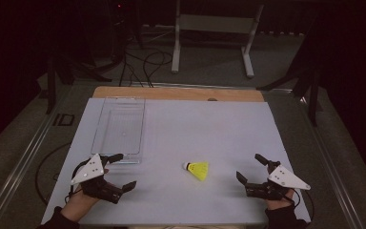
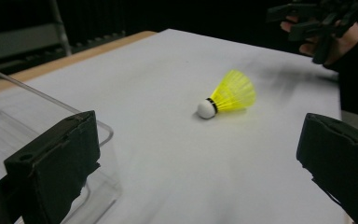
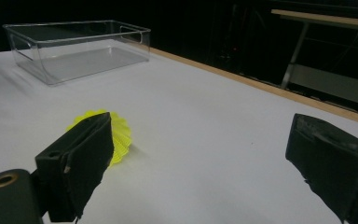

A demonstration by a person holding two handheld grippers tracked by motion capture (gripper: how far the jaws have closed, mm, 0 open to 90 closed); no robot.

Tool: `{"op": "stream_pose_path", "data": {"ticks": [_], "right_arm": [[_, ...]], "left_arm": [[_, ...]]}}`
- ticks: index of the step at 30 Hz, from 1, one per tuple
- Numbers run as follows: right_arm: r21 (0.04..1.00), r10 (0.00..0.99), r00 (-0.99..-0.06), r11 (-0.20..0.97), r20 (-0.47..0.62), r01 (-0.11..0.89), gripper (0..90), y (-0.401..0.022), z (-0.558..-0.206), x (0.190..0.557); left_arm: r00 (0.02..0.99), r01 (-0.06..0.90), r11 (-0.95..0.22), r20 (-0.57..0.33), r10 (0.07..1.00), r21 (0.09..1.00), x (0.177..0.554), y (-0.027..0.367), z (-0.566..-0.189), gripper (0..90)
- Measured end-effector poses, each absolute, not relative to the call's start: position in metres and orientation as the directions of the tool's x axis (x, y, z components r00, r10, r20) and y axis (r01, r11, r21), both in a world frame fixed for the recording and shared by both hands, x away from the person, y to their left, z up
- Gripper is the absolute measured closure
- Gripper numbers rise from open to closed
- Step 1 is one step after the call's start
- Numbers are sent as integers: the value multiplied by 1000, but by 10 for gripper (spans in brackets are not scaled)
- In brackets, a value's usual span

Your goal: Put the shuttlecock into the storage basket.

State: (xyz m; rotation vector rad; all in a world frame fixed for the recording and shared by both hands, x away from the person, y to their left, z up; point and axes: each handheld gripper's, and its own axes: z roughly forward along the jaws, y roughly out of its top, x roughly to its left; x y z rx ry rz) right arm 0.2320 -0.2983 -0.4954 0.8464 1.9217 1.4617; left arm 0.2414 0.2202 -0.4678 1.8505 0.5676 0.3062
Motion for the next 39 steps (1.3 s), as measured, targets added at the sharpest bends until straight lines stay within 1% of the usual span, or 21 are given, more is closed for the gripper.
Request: {"op": "stream_pose_path", "data": {"ticks": [6, 9, 13, 22, 25, 33, 39], "right_arm": [[970, 768, -637, 200, -66, 141, 74, -299, -495, 232], [969, 765, -640, 201, -66, 140, 74, -299, -495, 232], [969, 763, -643, 204, -69, 137, 74, -298, -495, 232], [968, 760, -646, 206, -67, 142, 74, -298, -495, 232], [968, 759, -648, 207, -69, 139, 74, -298, -495, 232], [968, 757, -650, 210, -71, 138, 74, -297, -495, 232], [968, 755, -652, 210, -72, 137, 74, -297, -495, 232]], "left_arm": [[871, 209, -304, -36, 490, 929, 246, 213, -457, 0], [879, 205, -308, -36, 476, 929, 247, 211, -453, 0], [896, 176, -342, -7, 443, 923, 253, 205, -440, 0], [929, 168, -402, -8, 369, 900, 263, 191, -423, 0], [940, 151, -427, 5, 342, 892, 266, 185, -419, 0], [964, 166, -492, -36, 263, 855, 276, 173, -413, 0], [975, 153, -541, -38, 219, 827, 284, 165, -411, 0]]}}
